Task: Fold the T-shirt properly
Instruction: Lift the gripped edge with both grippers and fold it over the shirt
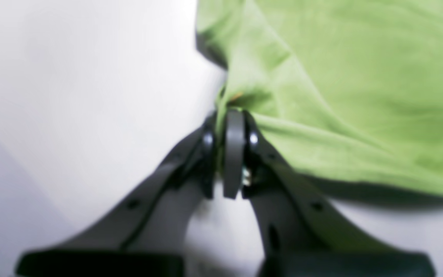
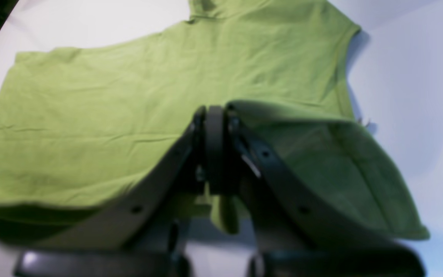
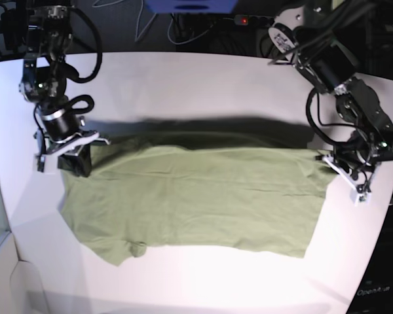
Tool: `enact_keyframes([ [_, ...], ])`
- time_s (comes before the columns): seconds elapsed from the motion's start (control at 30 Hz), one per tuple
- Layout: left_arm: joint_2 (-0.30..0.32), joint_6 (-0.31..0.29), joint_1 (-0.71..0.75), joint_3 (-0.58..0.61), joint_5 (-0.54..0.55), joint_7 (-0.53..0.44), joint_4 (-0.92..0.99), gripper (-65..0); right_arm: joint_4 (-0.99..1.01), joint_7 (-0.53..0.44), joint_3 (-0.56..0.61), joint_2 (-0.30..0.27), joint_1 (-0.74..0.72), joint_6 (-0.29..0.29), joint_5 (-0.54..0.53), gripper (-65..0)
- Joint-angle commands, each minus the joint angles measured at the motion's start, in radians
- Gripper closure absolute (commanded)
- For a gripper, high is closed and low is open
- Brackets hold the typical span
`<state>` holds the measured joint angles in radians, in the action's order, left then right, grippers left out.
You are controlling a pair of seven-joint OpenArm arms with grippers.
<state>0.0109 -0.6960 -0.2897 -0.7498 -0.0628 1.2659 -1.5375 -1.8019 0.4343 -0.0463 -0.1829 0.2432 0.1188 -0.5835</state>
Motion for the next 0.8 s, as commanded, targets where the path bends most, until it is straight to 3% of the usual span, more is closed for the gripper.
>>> enact_keyframes([
  [0.0, 0.007, -0.002, -0.038, 0.003, 0.011, -0.013, -0.014, -2.3, -0.017, -0.027, -0.005, -0.010, -0.020, -0.008, -0.008, -0.3],
  [0.77, 0.033, 0.006, -0.148, 0.005, 0.013, -0.025, -0.013, -2.3, 0.181, 0.016, 0.001, -0.031, -0.255, -0.008, 0.023, -0.3],
])
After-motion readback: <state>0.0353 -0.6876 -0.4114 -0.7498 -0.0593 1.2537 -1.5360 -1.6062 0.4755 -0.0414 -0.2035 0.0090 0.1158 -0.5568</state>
